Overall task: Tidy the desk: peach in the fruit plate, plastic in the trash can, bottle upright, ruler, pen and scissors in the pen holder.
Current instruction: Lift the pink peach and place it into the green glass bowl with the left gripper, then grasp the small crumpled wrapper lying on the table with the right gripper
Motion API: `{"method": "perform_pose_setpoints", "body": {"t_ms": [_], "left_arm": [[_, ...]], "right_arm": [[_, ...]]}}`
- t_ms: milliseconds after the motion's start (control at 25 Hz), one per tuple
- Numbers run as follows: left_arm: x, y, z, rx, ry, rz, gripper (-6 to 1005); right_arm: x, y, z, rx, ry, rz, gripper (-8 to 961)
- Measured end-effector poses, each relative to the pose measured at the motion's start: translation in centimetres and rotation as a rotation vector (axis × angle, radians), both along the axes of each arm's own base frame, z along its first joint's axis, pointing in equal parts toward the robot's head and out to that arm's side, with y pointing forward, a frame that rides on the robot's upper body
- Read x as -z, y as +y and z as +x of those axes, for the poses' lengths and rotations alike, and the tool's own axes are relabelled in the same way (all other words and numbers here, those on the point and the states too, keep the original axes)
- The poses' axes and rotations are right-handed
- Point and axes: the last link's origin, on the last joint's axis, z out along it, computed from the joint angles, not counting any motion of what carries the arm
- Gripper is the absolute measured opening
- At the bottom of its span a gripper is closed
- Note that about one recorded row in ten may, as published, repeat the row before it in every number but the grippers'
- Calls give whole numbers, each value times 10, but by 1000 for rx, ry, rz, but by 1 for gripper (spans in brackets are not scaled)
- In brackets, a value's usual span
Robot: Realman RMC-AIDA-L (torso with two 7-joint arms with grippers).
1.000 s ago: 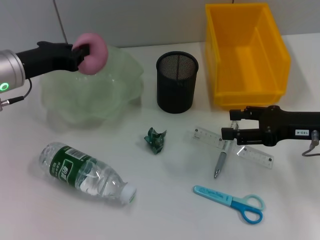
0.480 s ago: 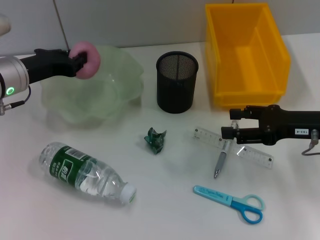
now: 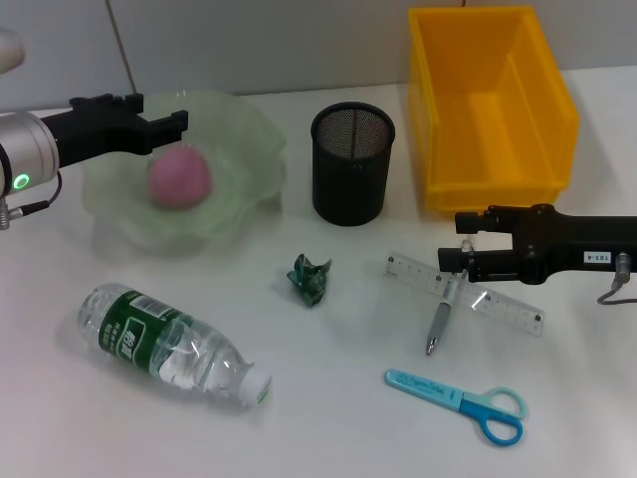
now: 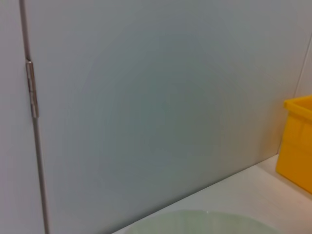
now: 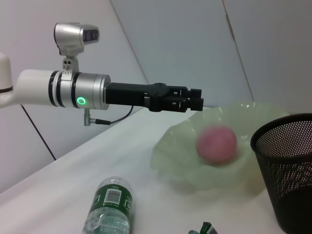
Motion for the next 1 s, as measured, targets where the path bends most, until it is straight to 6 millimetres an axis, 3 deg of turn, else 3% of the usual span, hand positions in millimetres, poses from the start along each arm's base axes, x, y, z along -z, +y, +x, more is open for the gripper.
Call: {"method": "perform_pose_setpoints", "body": {"t_ms": [360, 600, 680, 1000], "left_arm": [[0, -2, 1, 9, -7, -11, 813], [-2, -11, 13, 87, -56, -88, 830], [-1, -27, 25, 193, -88, -182, 830], [3, -68, 34, 369, -152, -375, 829]], "right_arm": [[1, 0, 0, 8, 2, -1, 801], [1, 0, 0, 8, 7, 2, 800], [0, 1, -1, 4, 6, 5, 800], [0, 4, -5, -7, 6, 7, 800]]}}
